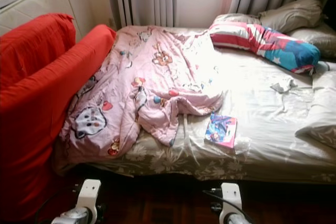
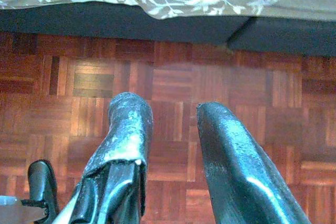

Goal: Clean up the room

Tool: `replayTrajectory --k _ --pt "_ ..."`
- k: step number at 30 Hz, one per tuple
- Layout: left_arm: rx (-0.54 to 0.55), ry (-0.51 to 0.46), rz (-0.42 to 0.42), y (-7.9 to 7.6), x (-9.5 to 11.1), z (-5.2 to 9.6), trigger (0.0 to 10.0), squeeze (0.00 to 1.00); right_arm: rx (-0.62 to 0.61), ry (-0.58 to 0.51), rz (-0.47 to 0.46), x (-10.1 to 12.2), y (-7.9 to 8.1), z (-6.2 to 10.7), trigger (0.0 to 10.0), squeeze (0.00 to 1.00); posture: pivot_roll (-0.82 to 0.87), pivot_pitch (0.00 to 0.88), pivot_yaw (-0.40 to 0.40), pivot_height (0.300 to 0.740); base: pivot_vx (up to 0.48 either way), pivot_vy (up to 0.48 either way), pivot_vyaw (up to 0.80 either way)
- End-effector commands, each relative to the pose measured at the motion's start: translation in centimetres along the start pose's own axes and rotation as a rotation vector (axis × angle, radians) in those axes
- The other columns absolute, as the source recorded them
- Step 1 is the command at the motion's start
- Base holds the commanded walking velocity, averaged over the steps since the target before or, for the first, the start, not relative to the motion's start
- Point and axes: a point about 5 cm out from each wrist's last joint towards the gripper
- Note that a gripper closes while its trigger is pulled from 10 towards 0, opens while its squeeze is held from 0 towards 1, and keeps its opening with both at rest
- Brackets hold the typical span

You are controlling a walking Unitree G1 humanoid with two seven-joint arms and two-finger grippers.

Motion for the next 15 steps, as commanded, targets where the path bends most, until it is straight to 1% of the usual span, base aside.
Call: replayTrajectory --k 1,13,15 --pt "0.007 0.015 0.003 0.29 -0.40 0.05 10.0 0.00 0.001 -0.006 -0.011 0.14 0.15 -0.03 10.0 0.00 -0.05 0.000 -0.007 0.740 0.277 0.000 0.00" --pt "0.003 0.015 -0.007 0.28 -0.37 0.05 10.0 0.00 0.002 -0.007 -0.007 0.15 0.16 -0.03 10.0 0.00 -0.05 0.000 -0.006 0.740 0.281 0.000 0.00" --pt "0.002 0.015 -0.009 0.30 -0.36 0.05 10.0 0.00 0.005 0.000 -0.005 0.11 0.19 -0.04 10.0 0.00 -0.05 0.000 -0.006 0.740 0.283 0.000 -0.62"
Point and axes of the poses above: a point about 5 cm out from each wrist's last joint towards the gripper, its own z axis pointing back from the gripper into the wrist, its own x axis along the axis of the wrist's last joint, y = z × x, and after that the axes turned 13 degrees about z, right-handed
